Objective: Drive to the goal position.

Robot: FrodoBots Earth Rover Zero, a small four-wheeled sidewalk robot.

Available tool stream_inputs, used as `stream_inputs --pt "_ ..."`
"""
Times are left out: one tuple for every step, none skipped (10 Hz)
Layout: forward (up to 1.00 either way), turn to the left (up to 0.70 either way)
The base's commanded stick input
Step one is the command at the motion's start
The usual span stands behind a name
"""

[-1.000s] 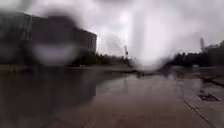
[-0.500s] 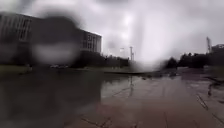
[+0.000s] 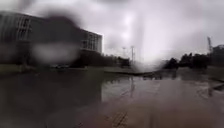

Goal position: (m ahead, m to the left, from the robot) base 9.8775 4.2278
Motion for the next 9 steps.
stream_inputs --pt "0.7 0.33" --pt "0.7 0.29" --pt "0.7 0.0" --pt "0.7 0.0" --pt "0.7 0.0" --pt "0.7 0.0" --pt "0.7 0.0" --pt "0.7 0.0" --pt "0.7 0.0"
